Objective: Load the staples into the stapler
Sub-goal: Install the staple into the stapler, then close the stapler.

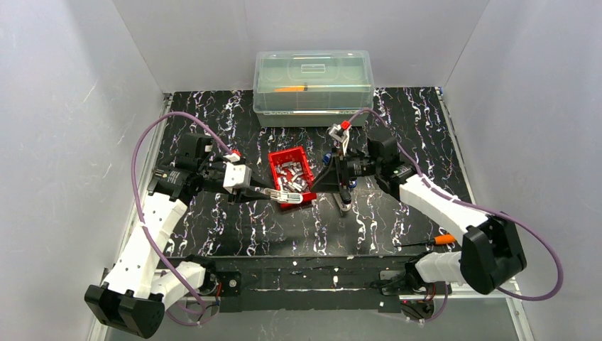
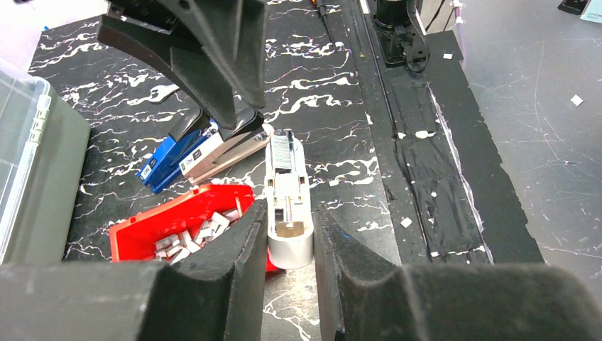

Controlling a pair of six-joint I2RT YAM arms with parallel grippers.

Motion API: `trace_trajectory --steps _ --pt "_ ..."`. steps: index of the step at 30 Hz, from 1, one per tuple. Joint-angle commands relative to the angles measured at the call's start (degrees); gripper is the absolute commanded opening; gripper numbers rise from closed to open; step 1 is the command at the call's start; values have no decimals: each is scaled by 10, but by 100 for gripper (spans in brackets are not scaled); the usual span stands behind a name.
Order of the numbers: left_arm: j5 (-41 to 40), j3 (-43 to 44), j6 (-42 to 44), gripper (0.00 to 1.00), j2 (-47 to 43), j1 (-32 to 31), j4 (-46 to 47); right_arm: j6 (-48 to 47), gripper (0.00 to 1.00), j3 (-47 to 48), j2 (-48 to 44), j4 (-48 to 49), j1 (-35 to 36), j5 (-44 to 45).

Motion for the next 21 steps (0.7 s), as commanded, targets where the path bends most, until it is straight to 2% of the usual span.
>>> trace_trajectory --steps 1,12,21 --pt "21 4 -2 0 -13 0 3 143 49 3 22 129 -18 -53" --pt "19 -9 -22 0 -10 -1 42 269 44 -1 60 182 -17 -44" --pt "14 -13 -43 0 -10 0 71 290 40 -5 80 182 -13 -41"
